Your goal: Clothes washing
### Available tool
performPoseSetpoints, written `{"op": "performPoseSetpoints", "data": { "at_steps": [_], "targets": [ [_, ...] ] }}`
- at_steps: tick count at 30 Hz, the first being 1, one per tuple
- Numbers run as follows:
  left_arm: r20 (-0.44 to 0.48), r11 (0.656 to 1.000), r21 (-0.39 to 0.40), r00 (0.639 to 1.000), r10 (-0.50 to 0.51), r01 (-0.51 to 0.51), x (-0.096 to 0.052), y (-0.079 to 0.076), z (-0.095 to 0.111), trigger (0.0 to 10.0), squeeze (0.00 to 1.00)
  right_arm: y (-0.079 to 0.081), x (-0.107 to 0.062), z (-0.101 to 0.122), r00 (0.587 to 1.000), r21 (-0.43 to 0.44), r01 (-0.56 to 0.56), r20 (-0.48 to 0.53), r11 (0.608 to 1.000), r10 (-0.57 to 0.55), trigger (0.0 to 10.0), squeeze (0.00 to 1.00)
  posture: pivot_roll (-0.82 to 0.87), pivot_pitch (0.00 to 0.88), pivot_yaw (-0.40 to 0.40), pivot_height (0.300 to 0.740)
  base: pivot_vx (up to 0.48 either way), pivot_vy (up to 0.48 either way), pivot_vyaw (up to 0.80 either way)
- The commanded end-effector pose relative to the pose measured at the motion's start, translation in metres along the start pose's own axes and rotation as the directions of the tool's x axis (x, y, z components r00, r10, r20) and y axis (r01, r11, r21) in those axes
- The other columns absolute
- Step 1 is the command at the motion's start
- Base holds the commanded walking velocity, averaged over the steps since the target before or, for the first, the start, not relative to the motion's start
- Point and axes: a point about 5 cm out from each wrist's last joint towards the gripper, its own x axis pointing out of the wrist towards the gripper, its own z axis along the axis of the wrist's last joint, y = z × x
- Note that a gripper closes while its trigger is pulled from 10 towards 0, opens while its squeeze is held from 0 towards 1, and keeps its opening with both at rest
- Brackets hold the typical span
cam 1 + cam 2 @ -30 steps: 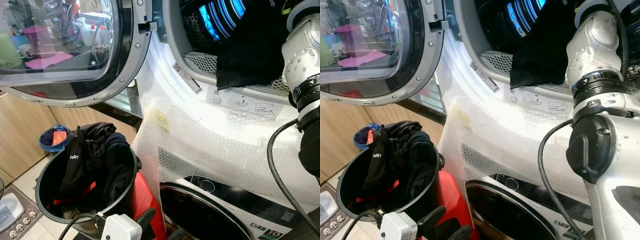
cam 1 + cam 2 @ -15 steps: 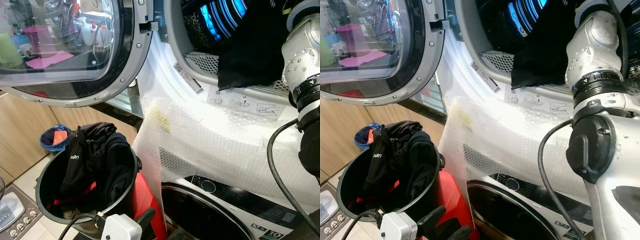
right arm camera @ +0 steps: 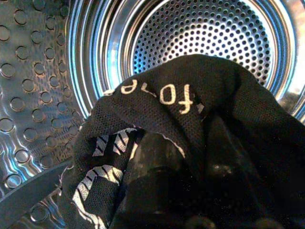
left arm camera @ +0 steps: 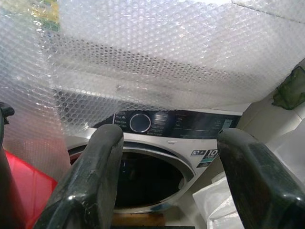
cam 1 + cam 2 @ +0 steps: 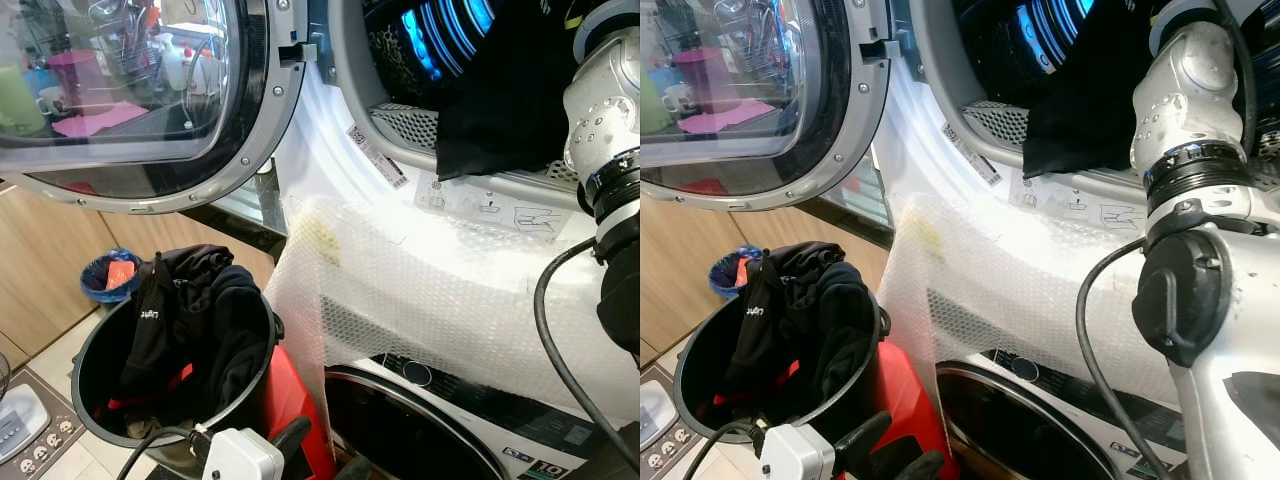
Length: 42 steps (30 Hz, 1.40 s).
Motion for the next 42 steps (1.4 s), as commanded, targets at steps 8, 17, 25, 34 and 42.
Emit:
{"op": "performPoseSetpoints", "data": {
  "at_steps": [8, 17, 25, 34, 42],
  "targets": [
    [0.068, 0.996, 0.087, 0.998, -0.015, 0.009, 0.021, 0.014, 0.013, 10.0, 0.0, 0.009, -0.002, -0.003, 0.944, -0.303, -0.331, -0.092, 0.894, 0.318, 10.0, 0.0, 0.14, 0.0, 0.0, 0.74, 0.0, 0.0, 0.0],
    [0.073, 0.996, 0.087, 0.997, -0.013, 0.007, 0.023, 0.015, 0.014, 10.0, 0.0, 0.01, -0.002, -0.001, 0.942, -0.303, -0.334, -0.087, 0.893, 0.323, 10.0, 0.0, 0.14, 0.0, 0.0, 0.74, 0.0, 0.0, 0.0],
    [0.072, 0.996, 0.092, 0.997, -0.014, 0.007, 0.026, 0.017, 0.015, 10.0, 0.0, 0.007, -0.002, 0.0, 0.927, -0.305, -0.376, -0.114, 0.875, 0.358, 10.0, 1.0, 0.14, 0.0, 0.0, 0.74, 0.0, 0.0, 0.0],
    [0.077, 0.995, 0.104, 0.997, -0.014, 0.006, 0.028, 0.021, 0.017, 10.0, 0.0, -0.006, -0.003, -0.001, 0.905, -0.354, -0.424, -0.204, 0.834, 0.373, 10.0, 1.0, 0.13, 0.0, 0.0, 0.74, 0.0, 0.0, 0.0],
    [0.079, 0.994, 0.108, 0.997, -0.022, 0.013, 0.03, 0.022, 0.018, 10.0, 0.0, -0.01, -0.003, -0.003, 0.892, -0.364, -0.447, -0.248, 0.817, 0.377, 10.0, 1.0, 0.11, 0.036, -0.177, 0.74, 0.0, 0.0, 0.0]
  ]
}}
